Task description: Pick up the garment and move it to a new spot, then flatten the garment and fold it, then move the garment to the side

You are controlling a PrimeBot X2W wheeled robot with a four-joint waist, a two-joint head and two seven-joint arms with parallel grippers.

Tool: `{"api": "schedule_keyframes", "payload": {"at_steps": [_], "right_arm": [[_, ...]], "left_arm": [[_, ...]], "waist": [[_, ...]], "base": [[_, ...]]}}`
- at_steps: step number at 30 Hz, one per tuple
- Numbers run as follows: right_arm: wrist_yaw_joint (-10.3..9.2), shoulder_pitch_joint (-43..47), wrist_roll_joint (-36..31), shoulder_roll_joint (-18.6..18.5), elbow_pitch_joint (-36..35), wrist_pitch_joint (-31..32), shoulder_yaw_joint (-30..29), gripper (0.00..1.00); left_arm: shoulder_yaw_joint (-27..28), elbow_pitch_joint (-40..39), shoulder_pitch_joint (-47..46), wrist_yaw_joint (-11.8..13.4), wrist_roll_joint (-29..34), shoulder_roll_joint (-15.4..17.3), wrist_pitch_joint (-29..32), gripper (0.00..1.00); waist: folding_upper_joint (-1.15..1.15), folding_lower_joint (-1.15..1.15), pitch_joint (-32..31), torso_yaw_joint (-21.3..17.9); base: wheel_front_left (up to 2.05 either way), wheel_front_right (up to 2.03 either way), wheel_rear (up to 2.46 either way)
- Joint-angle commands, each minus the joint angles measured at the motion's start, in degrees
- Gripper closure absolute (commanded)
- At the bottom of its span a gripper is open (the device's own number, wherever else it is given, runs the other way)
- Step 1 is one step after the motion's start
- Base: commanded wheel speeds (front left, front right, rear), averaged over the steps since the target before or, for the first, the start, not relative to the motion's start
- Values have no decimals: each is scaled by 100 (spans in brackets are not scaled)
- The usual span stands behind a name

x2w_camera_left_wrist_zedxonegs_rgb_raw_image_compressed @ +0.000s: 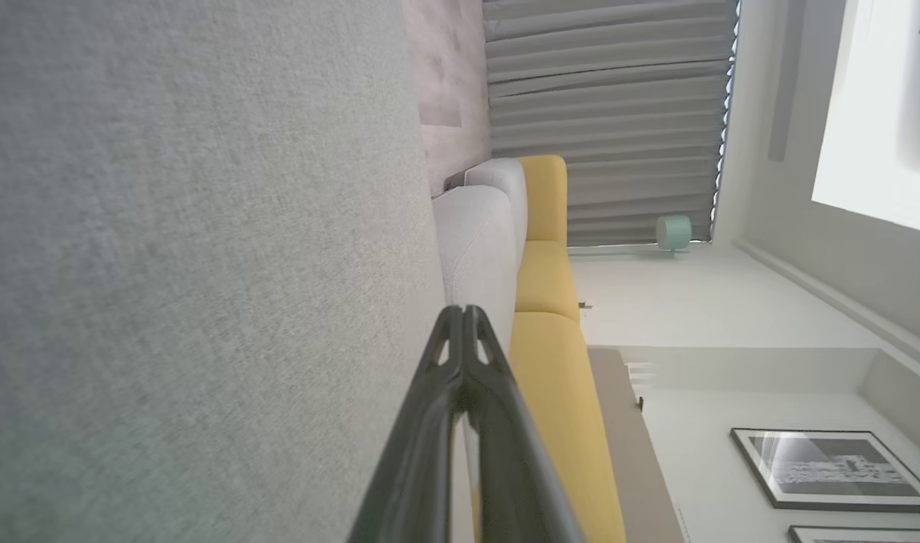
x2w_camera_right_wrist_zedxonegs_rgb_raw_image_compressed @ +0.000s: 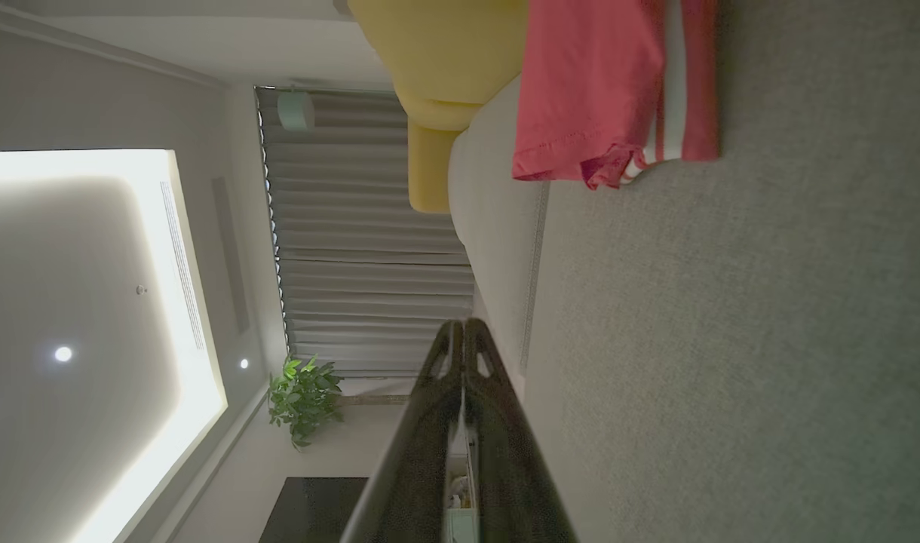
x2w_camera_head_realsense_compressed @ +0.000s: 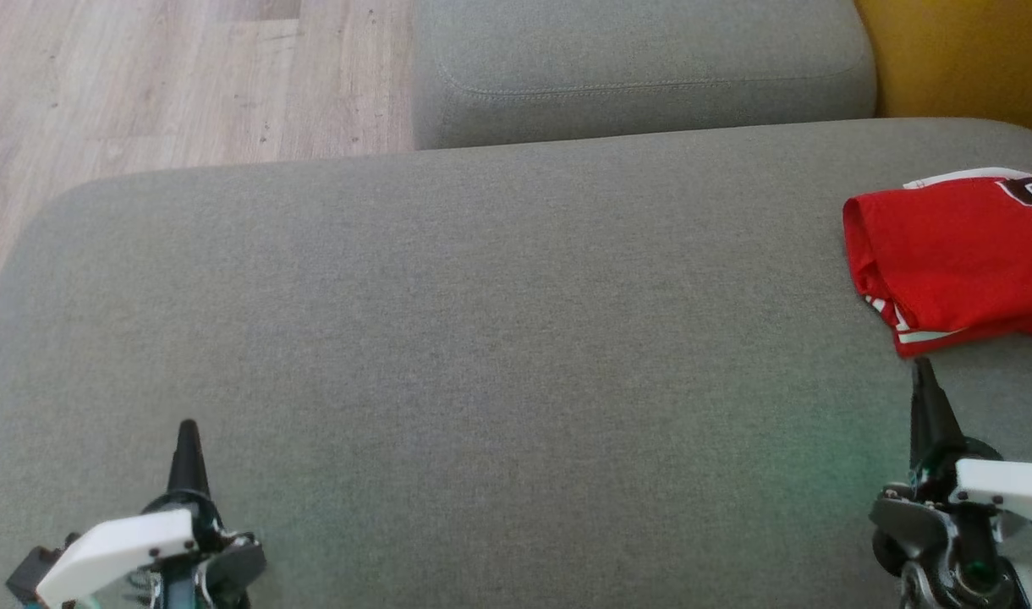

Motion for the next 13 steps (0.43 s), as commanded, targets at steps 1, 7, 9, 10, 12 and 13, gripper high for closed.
{"api": "schedule_keyframes", "payload": {"at_steps": [1, 7, 9, 10, 12, 13], "right_arm": [[-4, -314, 185, -42, -174, 67, 57, 100], [-4, -358, 410, -33, -165, 133, 2, 100], [-4, -359, 406, -29, -165, 137, -3, 100], [-4, -359, 404, -27, -165, 139, -5, 100], [-4, -359, 400, -24, -164, 142, -10, 100], [-4, -359, 400, -24, -164, 142, -10, 100]], "left_arm": [[238, -147, -342, -73, -164, 75, 42, 100], [298, -122, -393, -110, -394, 68, 110, 100], [303, -121, -394, -110, -389, 64, 114, 100], [306, -121, -394, -110, -387, 62, 117, 100], [311, -121, -394, -110, -382, 58, 121, 100], [311, -121, -394, -110, -382, 58, 121, 100]], "waist": [[0, 0, 1, -2], [0, 0, 6, -6], [0, 0, 6, -6], [0, 0, 6, -6], [0, 0, 6, -6], [0, 0, 6, -6]], "base": [[0, 0, 0], [0, 0, 0], [0, 0, 0], [0, 0, 0], [0, 0, 0], [0, 0, 0]]}}
